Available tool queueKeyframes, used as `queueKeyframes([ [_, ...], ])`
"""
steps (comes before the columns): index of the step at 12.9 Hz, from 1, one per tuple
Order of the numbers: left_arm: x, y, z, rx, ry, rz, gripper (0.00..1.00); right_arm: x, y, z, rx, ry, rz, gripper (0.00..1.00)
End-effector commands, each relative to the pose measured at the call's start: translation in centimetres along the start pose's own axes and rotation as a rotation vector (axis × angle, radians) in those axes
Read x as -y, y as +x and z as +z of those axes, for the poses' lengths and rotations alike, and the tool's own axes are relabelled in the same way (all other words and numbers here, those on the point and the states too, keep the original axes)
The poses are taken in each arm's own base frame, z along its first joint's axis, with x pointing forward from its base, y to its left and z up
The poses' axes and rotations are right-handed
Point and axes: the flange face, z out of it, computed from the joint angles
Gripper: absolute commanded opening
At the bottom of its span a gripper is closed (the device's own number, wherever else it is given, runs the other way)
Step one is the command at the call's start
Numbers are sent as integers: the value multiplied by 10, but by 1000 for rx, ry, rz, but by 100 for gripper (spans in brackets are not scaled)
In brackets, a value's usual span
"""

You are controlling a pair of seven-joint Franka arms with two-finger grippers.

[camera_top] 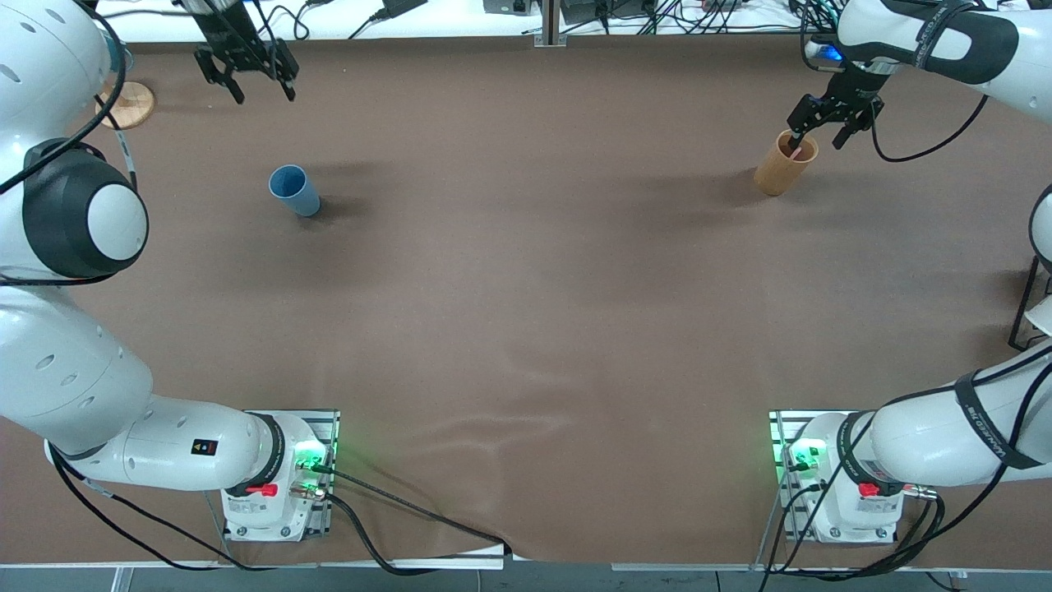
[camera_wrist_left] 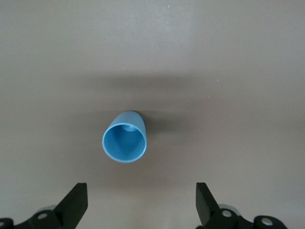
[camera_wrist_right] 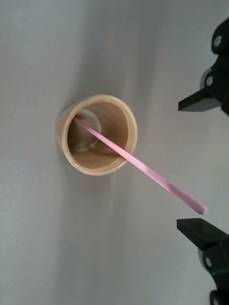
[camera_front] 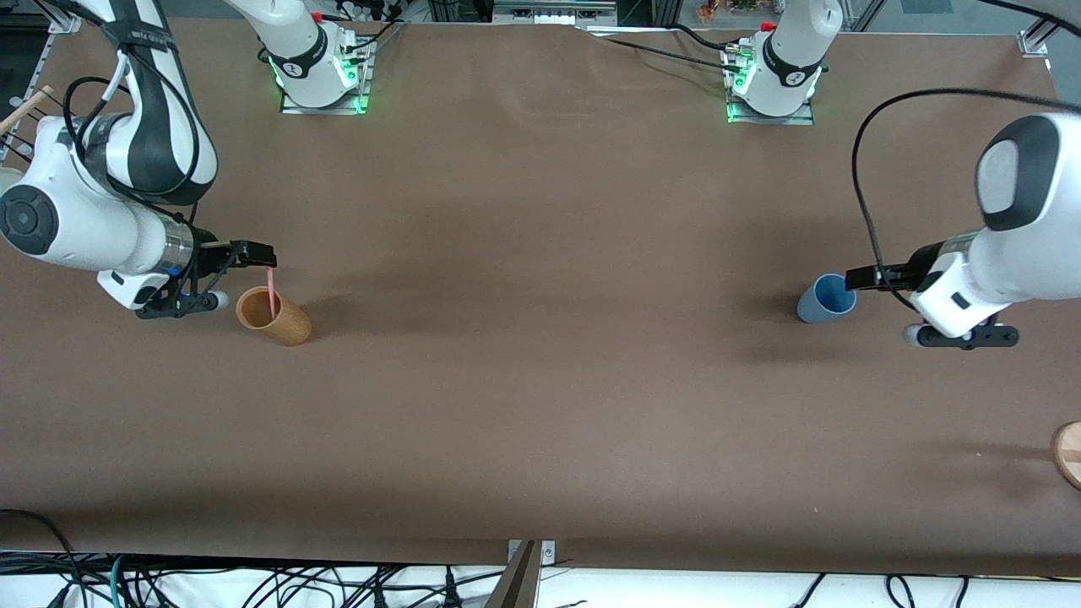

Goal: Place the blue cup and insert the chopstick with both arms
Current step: 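Reach the right gripper to the pink chopstick while the left gripper reaches the blue cup, then pull the chopstick from the wooden cup while the left gripper lifts the cup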

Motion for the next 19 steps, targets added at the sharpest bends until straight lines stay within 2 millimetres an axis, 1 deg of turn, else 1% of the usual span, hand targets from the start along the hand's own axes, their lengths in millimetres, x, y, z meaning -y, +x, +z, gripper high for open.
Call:
queueKeyframes([
  [1, 2, -18, 54, -47, 24, 30, 100, 3, 6, -1, -6, 33, 0, 98],
  [2, 1, -26, 73, -80, 25, 35, 100, 3, 7, -1, -8, 35, 4, 98],
  [3, -1, -31, 87, -99, 41, 49, 100, 2, 9, 7, 3, 34, 6, 98],
  [4, 1, -34, 97, -108, 54, 56, 100, 1, 13, 11, 7, 32, 4, 95],
  [6, 3, -36, 114, -129, 54, 55, 100, 0, 15, 19, 19, 36, 10, 86],
  [7, 3, -37, 123, -139, 54, 55, 100, 1, 15, 21, 21, 53, 17, 79],
  [9, 4, -41, 140, -159, 54, 55, 100, 2, 16, 24, 23, 69, 20, 64],
  [12, 4, -44, 166, -200, 54, 53, 100, 2, 17, 23, 21, 78, 16, 36],
  [13, 4, -43, 171, -199, 54, 47, 100, 1, 17, 23, 24, 79, 16, 27],
  [15, 0, -43, 176, -193, 54, 51, 100, -1, 16, 23, 31, 89, 22, 6],
  [16, 0, -43, 180, -188, 55, 51, 98, -3, 16, 24, 32, 92, 25, 0],
  [17, -1, -43, 183, -187, 55, 51, 71, -2, 15, 23, 32, 91, 24, 0],
  [18, -1, -43, 186, -188, 54, 50, 24, -2, 15, 22, 33, 93, 24, 0],
  [19, 0, -43, 189, -188, 54, 47, 9, -3, 14, 22, 45, 95, 26, 0],
])
